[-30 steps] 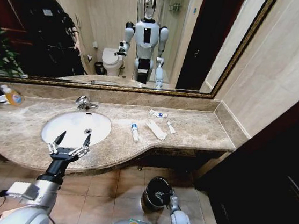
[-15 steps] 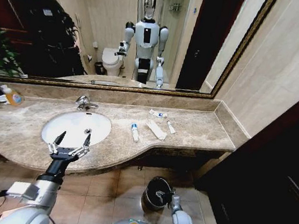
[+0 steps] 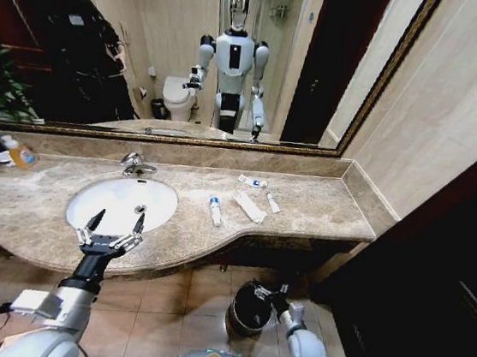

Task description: Pick up the trash from the sink and place it in the trash bin.

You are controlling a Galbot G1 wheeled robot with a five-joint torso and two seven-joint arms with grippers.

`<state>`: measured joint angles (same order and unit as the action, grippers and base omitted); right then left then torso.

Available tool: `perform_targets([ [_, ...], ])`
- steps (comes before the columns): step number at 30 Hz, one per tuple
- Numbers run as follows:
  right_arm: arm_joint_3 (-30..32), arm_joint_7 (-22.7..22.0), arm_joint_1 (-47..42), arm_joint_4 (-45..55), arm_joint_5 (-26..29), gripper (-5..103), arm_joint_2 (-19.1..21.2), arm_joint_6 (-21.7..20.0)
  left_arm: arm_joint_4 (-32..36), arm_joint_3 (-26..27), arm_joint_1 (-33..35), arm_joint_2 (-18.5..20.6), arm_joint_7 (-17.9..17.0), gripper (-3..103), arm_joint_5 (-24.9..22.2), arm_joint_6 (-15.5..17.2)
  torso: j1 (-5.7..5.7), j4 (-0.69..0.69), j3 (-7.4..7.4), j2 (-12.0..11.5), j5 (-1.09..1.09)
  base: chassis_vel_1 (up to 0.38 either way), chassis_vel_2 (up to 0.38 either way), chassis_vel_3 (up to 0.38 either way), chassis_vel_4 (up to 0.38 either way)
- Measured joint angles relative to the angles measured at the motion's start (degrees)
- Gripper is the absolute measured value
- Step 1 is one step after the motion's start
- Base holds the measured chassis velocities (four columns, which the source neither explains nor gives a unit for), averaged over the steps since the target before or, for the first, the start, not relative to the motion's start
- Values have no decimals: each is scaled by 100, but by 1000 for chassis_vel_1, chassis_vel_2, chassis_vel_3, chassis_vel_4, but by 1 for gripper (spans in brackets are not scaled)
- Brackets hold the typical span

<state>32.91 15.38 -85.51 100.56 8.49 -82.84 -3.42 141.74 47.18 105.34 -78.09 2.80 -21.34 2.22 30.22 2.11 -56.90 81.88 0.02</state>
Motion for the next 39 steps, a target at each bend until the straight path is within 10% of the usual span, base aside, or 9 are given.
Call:
perform_targets([
  [14,-62,-518,748,1829,421,100,500,-1369,0,0,0,0,0,100,0,0,0,0,0,0,-1,0,0,0,0],
  [39,-1034,-764,3862,-1106,873,100,1081,-2162,0,0,0,0,0,100,0,0,1,1,-1,-1,0,0,0,0,0],
])
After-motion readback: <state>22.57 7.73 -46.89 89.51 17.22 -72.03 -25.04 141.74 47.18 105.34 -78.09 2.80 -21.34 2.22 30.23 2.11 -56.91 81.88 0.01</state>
